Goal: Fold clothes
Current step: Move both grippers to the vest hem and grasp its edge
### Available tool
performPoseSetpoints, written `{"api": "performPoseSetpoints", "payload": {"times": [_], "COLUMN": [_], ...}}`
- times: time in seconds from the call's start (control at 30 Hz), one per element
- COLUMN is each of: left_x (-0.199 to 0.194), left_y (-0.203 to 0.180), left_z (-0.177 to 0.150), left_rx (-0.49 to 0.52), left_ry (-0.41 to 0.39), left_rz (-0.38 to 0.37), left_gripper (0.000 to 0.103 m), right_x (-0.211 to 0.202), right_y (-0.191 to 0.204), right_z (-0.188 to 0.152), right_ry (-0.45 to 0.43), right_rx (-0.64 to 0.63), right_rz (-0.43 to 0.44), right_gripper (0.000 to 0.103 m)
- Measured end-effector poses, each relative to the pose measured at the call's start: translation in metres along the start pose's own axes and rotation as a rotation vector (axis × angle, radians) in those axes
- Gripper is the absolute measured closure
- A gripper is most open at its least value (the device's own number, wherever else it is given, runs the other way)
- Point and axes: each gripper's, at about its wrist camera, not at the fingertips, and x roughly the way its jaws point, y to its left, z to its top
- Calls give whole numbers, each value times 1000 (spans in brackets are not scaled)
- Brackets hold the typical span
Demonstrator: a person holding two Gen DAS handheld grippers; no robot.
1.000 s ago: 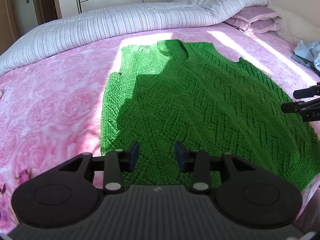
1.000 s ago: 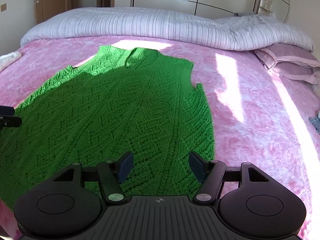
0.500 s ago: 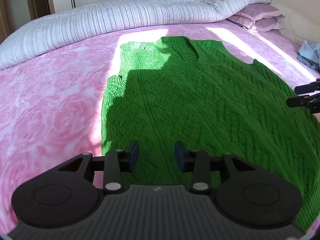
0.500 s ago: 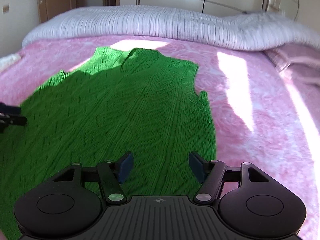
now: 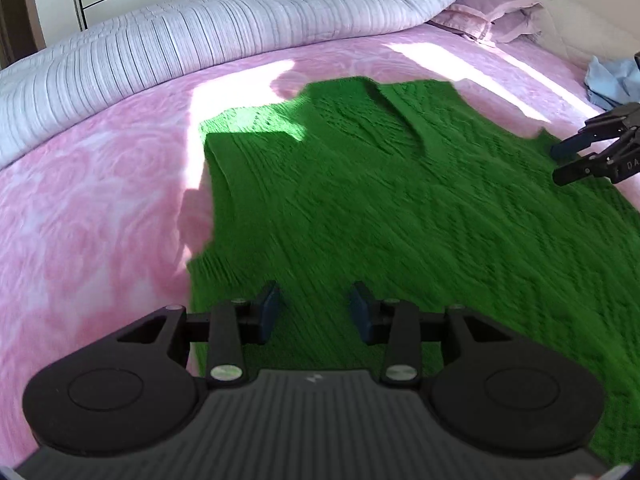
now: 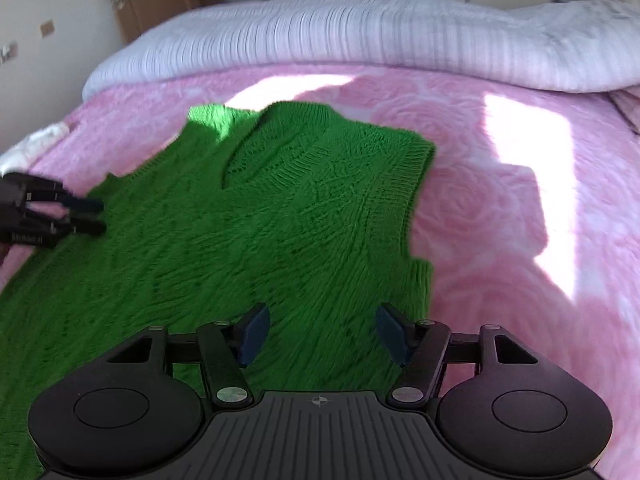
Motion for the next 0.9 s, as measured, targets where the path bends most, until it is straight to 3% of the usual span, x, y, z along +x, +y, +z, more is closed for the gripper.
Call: {"api": "performPoseSetpoints", "payload": {"times": [0.13,0.27,0.4,0.7,0.77,0.8,0.87,0.9], "left_x": [23,49,73,115,111,101,81,72], "left_y": [25,59,90,117,116,113,107,105], "left_z": [25,55,79,97,94,92,89,87], "left_rx": [-3,-65,-135,-179,-182,-174,-159,-151], "left_ry": [-13,-36,-73,-108,-117,-129,-152,-163], "left_rz": [-22,-31,-85,-157,-164,-164,-164,-163], "left_gripper": [67,69,69,69,72,76,88,89], "right_x": [24,47,64,102,106,106,104,101], "right_y": [-30,-68,-103,-133,-128,-127,-124,-120], "right_z": [30,61,87,112,112,111,112,113], "right_ry": [0,-15,-34,-29,-42,-42,-43,-46], "right_rx": [-18,23,82,156,130,138,135,114], "right_rz": [-10,-9,33,137,126,122,119,105], "right_gripper": [44,44,44,44,67,87,93,94]}}
